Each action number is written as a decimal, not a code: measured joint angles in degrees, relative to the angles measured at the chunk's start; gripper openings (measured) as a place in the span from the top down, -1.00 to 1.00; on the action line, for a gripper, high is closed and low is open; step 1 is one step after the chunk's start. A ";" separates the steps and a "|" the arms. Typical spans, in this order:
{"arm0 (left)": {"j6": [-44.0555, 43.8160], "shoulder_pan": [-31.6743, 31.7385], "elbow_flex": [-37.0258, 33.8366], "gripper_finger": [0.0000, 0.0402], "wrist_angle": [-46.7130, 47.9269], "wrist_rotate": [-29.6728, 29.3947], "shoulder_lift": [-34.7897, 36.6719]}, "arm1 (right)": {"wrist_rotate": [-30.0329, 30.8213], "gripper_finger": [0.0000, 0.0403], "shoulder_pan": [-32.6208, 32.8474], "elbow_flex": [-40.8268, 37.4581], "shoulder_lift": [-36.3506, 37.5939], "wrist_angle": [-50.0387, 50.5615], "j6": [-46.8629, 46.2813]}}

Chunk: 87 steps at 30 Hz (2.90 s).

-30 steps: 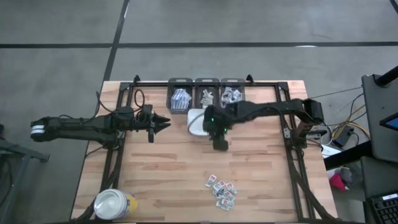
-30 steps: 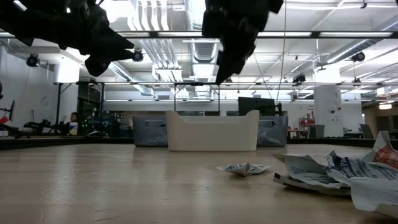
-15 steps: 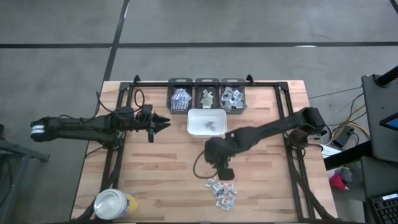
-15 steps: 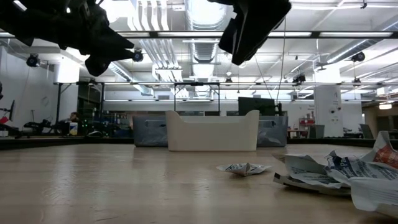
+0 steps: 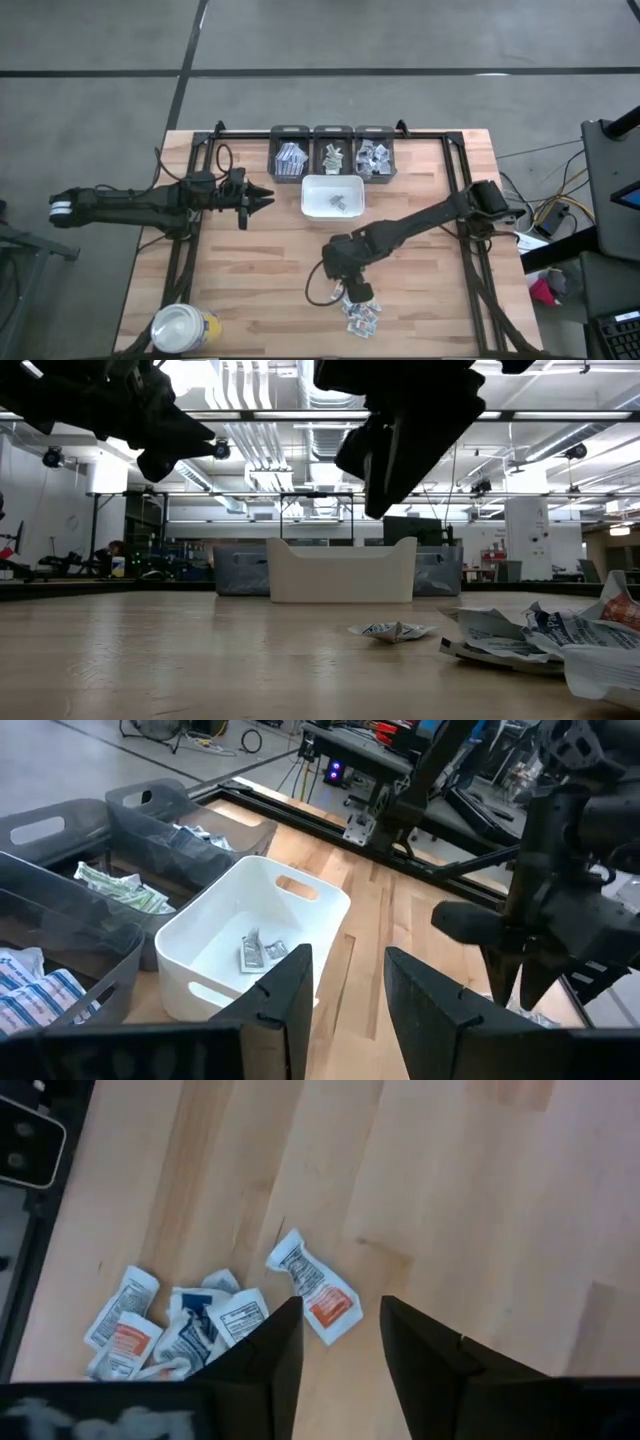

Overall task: Pick & Place First Aid Supplies
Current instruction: Put the orange ointment pack into the white bin

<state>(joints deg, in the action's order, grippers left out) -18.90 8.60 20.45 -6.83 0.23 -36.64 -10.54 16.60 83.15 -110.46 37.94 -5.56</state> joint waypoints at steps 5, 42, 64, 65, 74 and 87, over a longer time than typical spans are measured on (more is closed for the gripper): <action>0.09 0.00 -0.02 0.40 0.14 0.07 0.00 | -0.19 0.23 0.31 0.01 -2.62 -0.24 0.38; 0.88 0.00 -0.11 0.40 0.40 0.06 0.00 | 9.09 0.80 1.84 0.29 -11.27 -0.11 -2.48; -1.07 -0.02 -0.11 0.40 0.46 0.04 0.00 | 9.56 0.96 2.16 -0.33 -8.55 5.32 -16.91; -1.07 -0.04 -0.11 0.40 0.43 0.04 0.00 | 9.82 0.96 2.16 -0.34 -8.33 5.34 -17.22; -1.25 -0.04 -0.11 0.40 0.53 0.11 -0.02 | 10.66 0.96 2.16 -0.26 -6.10 5.39 -20.34; 4.33 -0.04 -0.11 0.40 0.48 1.50 -0.02 | 10.54 0.96 1.98 -0.13 2.86 4.86 -16.05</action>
<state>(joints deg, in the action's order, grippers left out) -14.58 8.56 20.34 -6.35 1.73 -36.67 0.00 18.58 83.02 -107.60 42.80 -21.60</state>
